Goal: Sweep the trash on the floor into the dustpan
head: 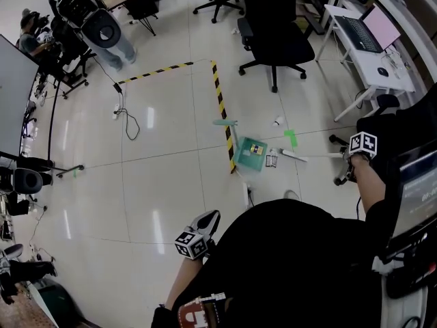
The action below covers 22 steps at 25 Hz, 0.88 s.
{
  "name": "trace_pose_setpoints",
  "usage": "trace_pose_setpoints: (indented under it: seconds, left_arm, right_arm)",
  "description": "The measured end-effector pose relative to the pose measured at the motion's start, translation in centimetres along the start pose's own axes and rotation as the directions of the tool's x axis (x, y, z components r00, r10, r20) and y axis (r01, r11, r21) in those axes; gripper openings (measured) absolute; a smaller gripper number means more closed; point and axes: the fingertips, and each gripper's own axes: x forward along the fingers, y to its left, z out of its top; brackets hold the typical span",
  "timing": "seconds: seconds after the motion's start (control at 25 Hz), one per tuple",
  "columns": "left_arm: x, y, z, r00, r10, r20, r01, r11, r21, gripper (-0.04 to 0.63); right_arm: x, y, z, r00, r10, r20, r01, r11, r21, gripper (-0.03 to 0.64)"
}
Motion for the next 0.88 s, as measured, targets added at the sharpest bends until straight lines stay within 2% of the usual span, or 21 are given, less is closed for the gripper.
trace_pose_setpoints:
  seconds: [0.24,0.4,0.56,0.72,0.88]
  left_arm:
    - [-1.3,-0.1,-0.8,1.000,0.018,-0.001,-0.018,1.000,-0.006,0.002]
    - [-1.9,-0.2,-1.0,1.000,0.031,0.002,-0.031,0.999,-0.011,0.002]
    - [-2.1,-0.2,-1.3,1.000,0.028,0.004,-0.028,1.000,-0.014,0.002]
    - [-2.0,-0.3,-1.1,1.000,0.028,0.013,-0.028,0.999,-0.020,0.002]
    - [-1.8,-0.1,-1.5,1.000,0.018,0.010,-0.018,1.000,-0.006,0.002]
  right_arm:
    - [2.2,3.7,-0.7,0.999,-0.032,0.003,0.032,0.996,-0.088,0.253]
    - [3.1,7.3,-0.2,0.999,0.031,0.030,-0.028,0.995,-0.100,0.253]
    - [3.2,11.4,-0.4,0.990,0.129,0.050,-0.118,0.977,-0.180,0.253]
    - [2.8,11.8,-0.6,0.978,0.204,0.033,-0.198,0.971,-0.134,0.250]
    - [1.5,9.9,-0.6,0.973,0.227,0.040,-0.223,0.971,-0.087,0.245]
